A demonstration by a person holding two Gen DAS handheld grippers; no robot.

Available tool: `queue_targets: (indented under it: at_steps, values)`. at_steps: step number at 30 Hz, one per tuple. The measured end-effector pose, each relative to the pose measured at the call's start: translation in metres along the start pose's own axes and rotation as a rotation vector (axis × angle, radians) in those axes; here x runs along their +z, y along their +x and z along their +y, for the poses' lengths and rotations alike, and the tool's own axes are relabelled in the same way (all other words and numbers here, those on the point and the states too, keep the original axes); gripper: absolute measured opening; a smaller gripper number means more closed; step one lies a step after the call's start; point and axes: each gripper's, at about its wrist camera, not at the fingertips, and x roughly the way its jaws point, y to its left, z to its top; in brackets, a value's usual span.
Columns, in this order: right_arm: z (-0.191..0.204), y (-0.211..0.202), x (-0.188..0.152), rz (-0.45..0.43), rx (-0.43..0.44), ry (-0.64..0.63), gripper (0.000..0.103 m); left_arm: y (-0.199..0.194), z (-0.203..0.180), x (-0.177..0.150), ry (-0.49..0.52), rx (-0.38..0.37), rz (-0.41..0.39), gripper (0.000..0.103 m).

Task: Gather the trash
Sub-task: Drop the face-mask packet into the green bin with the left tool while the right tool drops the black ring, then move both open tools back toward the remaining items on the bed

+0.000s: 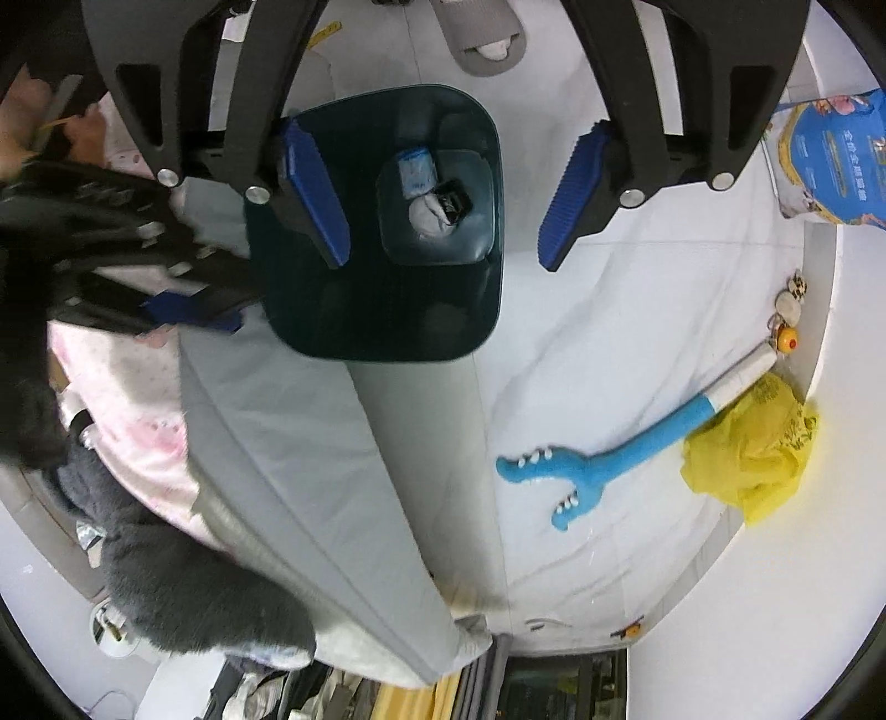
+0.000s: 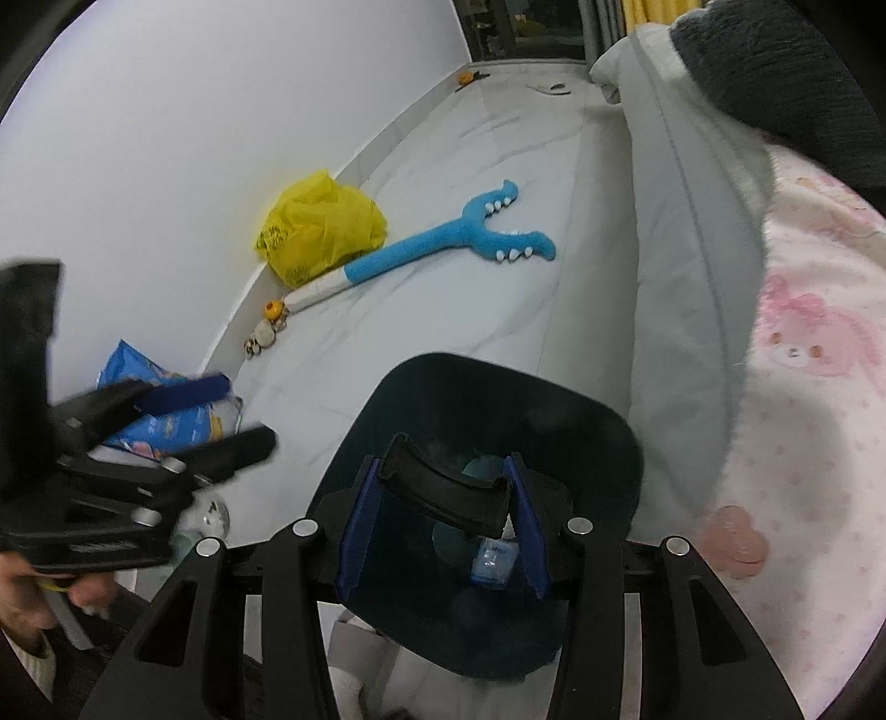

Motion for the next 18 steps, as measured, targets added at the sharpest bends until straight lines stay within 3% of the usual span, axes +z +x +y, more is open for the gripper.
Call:
queue_targets:
  at_steps: [14,18]
  values:
    - [0.012,0.046,-0.014,0.107,-0.034,-0.046,0.046,-0.057,-0.011,0.017,0.025,-0.044,-0.17,0.06]
    - [0.013,0.055,-0.016,0.13,-0.051,-0.049,0.053,-0.073,-0.016,0.022,0.038,-0.056,-0.216,0.06]
